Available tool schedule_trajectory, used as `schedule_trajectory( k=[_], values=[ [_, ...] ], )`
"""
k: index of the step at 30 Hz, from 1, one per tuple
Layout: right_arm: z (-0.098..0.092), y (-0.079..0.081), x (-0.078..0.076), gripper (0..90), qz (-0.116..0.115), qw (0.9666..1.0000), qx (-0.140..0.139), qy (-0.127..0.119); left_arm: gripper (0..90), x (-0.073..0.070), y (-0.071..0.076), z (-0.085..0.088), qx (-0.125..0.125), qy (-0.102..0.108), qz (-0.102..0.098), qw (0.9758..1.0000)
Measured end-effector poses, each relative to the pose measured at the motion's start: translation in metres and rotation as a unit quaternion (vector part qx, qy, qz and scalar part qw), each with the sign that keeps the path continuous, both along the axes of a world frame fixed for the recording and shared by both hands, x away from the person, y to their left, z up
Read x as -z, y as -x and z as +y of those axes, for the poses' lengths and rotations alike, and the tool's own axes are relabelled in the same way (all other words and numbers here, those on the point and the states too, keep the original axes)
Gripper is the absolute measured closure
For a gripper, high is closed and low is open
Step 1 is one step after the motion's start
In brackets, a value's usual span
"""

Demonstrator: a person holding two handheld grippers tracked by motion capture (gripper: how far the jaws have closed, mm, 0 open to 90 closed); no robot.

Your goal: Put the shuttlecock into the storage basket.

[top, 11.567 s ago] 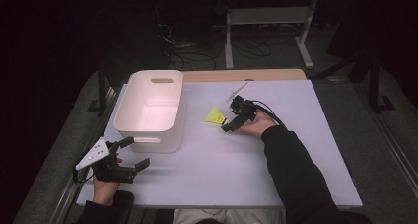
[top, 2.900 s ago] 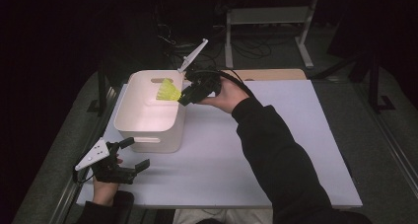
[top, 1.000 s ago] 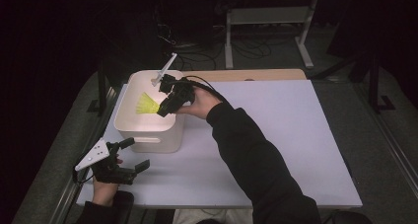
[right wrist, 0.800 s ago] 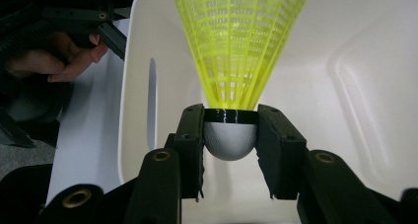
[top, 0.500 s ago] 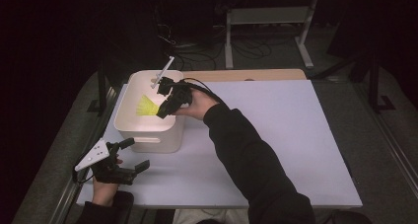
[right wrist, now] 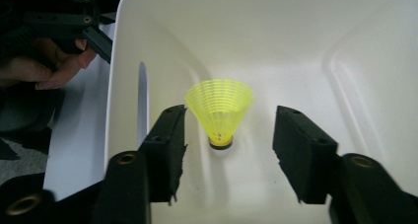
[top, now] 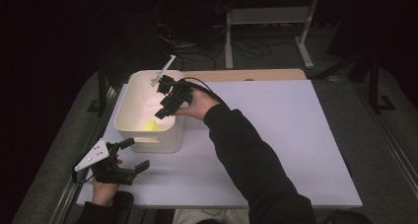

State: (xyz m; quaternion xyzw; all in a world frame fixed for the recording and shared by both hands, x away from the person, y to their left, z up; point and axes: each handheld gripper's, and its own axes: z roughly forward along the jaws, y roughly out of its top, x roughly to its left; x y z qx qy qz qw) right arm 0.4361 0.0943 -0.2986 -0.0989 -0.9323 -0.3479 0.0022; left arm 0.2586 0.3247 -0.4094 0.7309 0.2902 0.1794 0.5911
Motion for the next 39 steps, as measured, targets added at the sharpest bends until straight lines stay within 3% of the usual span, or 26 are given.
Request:
schedule_trajectory(
  k=[7,10,17,28,39],
  values=[
    [-0.008,0.003,-0.007,27.6,-0.010,0.9997,0.019,-0.013,0.0,0.000,0.000,0.000,0.000,0.001,0.000,1.0000],
    [-0.013,0.006,-0.010,16.4,-0.020,0.9989,0.039,-0.018,0.0,0.000,0.000,0.000,0.000,0.000,0.000,1.0000],
    [-0.028,0.008,-0.017,0.8,-0.025,0.9978,0.048,-0.039,0.0,0.000,0.000,0.000,-0.002,-0.001,0.001,1.0000],
    [-0.052,0.012,-0.022,0.0,-0.039,0.9950,0.065,-0.065,0.0,0.001,0.000,-0.001,-0.003,-0.001,0.002,1.0000],
    [-0.069,0.014,-0.019,0.0,-0.046,0.9935,0.079,-0.068,0.0,0.001,0.000,-0.001,-0.005,-0.002,0.002,1.0000]
  ],
)
